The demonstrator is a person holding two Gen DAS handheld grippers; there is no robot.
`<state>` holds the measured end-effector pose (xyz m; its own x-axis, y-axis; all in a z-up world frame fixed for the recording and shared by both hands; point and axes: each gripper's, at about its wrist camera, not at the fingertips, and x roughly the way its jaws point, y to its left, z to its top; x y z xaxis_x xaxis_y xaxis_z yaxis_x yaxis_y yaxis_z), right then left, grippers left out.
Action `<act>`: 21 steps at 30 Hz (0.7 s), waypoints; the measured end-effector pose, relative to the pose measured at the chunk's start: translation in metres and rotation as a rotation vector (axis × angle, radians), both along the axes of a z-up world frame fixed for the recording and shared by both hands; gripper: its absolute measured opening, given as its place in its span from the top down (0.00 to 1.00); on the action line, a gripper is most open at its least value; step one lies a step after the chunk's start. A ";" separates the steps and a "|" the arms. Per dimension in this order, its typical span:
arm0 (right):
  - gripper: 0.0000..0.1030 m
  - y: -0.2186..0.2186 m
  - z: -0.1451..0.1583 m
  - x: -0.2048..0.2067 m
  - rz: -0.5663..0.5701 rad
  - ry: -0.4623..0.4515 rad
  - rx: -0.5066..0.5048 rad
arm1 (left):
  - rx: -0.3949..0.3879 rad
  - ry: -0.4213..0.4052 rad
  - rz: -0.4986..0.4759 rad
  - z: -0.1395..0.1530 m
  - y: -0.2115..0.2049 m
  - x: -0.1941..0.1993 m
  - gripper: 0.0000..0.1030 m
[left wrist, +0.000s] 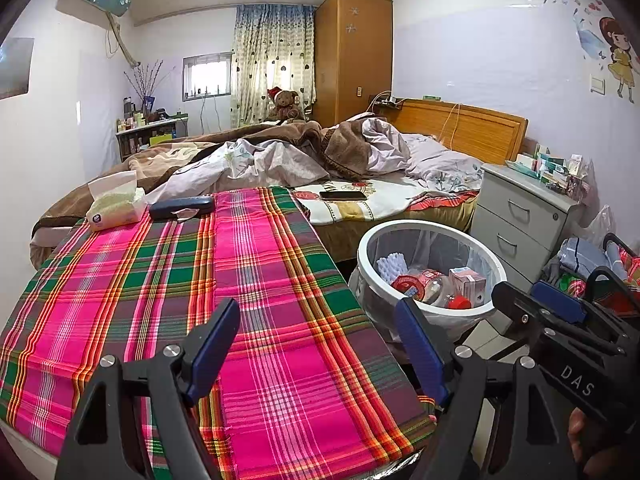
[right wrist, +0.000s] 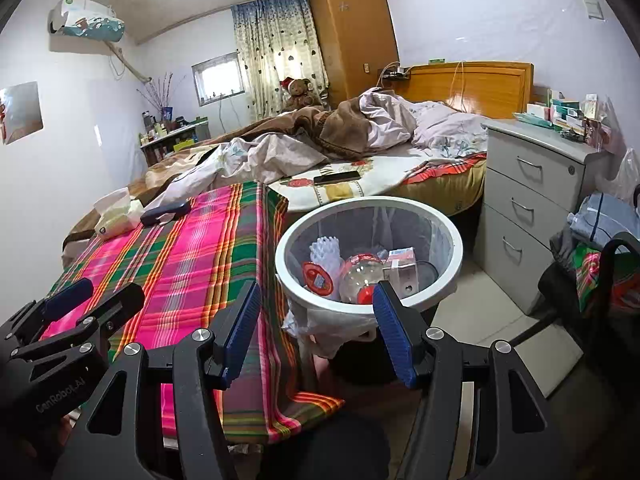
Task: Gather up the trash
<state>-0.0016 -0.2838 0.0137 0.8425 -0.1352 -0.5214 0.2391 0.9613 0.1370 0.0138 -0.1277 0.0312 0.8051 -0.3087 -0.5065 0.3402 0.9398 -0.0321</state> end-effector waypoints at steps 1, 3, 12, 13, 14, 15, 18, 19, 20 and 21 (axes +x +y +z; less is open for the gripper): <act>0.42 0.000 0.000 0.000 0.001 0.000 0.000 | -0.002 0.001 0.001 0.000 0.000 0.000 0.21; 0.42 0.000 0.000 0.000 0.000 0.000 -0.002 | -0.003 0.000 -0.001 0.000 -0.001 0.000 0.21; 0.42 0.001 0.000 0.000 0.000 -0.001 -0.001 | -0.003 0.002 0.003 0.000 0.000 -0.001 0.21; 0.42 0.000 0.000 0.000 0.001 -0.001 -0.001 | -0.004 0.003 0.005 -0.001 0.000 -0.001 0.21; 0.42 0.001 0.000 0.000 0.000 0.000 -0.002 | -0.003 0.001 0.006 0.000 0.000 -0.001 0.21; 0.42 0.001 0.000 0.000 0.000 -0.001 -0.002 | -0.003 0.002 0.006 0.000 0.000 0.000 0.21; 0.42 0.001 0.000 0.000 0.001 -0.001 -0.001 | -0.002 0.000 0.006 0.000 0.000 0.000 0.21; 0.42 0.001 0.000 0.000 0.000 0.001 -0.001 | -0.003 0.002 0.006 0.000 0.000 0.000 0.21; 0.42 0.000 0.000 0.000 0.000 0.000 0.000 | -0.005 0.003 0.005 0.000 0.001 -0.001 0.21; 0.42 0.000 0.000 0.000 0.001 0.000 0.002 | -0.004 0.002 0.005 0.000 0.000 0.000 0.21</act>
<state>-0.0019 -0.2836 0.0141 0.8424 -0.1336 -0.5220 0.2383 0.9612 0.1387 0.0134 -0.1274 0.0309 0.8058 -0.3062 -0.5070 0.3351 0.9415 -0.0361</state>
